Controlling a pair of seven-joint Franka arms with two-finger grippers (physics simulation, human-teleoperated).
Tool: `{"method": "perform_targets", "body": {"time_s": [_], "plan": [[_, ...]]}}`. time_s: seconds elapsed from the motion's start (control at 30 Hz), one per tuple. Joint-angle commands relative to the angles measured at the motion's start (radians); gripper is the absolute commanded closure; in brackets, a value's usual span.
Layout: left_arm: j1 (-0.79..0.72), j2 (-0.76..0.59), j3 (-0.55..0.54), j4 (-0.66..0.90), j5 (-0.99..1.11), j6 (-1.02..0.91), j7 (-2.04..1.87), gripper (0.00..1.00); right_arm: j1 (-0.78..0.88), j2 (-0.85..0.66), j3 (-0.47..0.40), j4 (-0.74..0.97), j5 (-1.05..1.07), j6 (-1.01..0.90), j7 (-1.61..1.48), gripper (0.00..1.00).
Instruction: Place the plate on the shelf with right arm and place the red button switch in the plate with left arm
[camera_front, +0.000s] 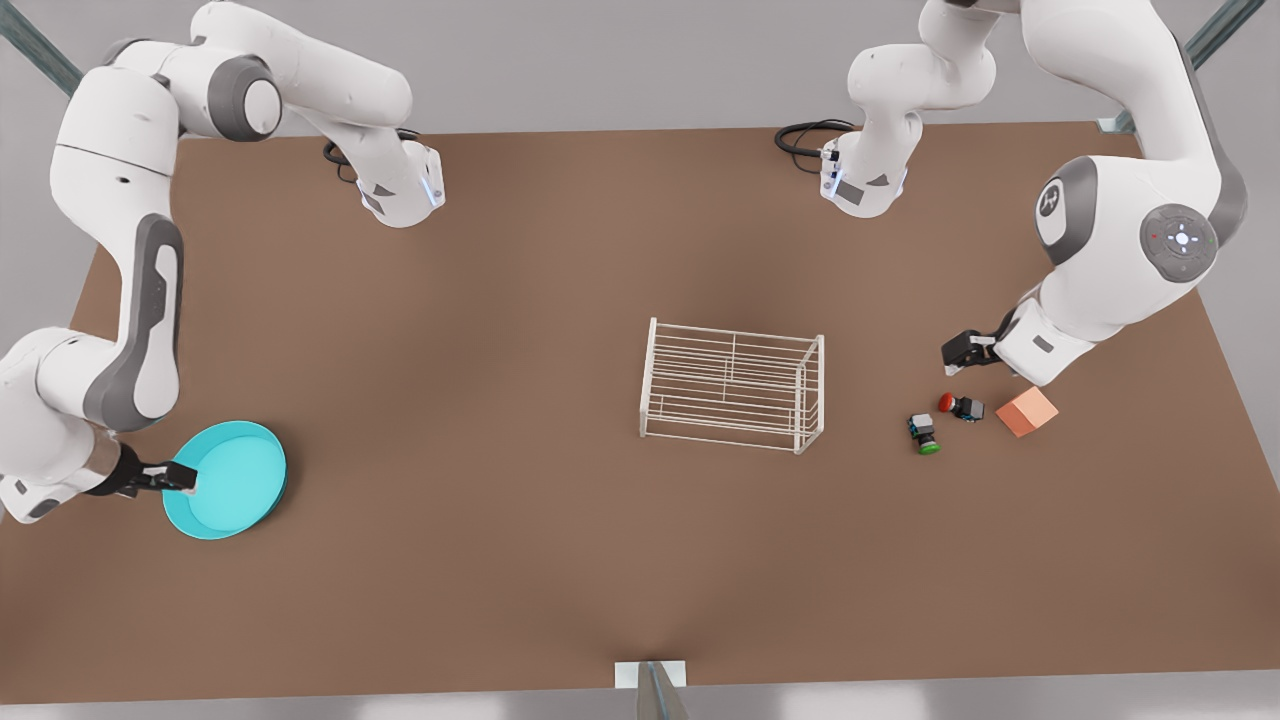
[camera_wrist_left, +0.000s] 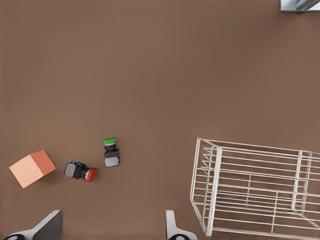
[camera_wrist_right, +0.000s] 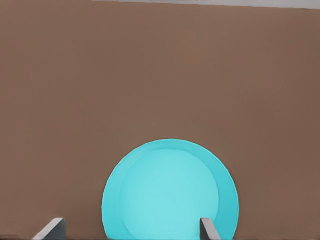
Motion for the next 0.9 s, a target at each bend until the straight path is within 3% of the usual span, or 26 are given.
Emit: {"method": "perform_targets", "body": {"time_s": [0.0, 0.27, 0.5, 0.87], "plan": [[-0.001, -0.001, -0.001, -0.002, 0.001, -0.009, -0.001, 0.0, -0.056, 0.017, 0.042, 0.003, 0.005, -0.006, -0.53, 0.0], [-0.002, -0.003, -0.002, 0.012, 0.001, -0.052, -0.001, 0.0, -0.148, 0.144, 0.044, 0.023, 0.071, -0.01, -0.494, 0.0], [0.01, -0.001, 0.002, 0.012, 0.001, -0.052, 0.01, 0.0, -0.17, 0.316, 0.029, 0.28, 0.037, -0.139, -0.425, 0.0], [0.021, -0.001, 0.001, 0.015, 0.001, -0.055, 0.008, 0.0, -0.185, 0.431, -0.002, 0.336, 0.061, -0.156, -0.303, 0.0]]}}
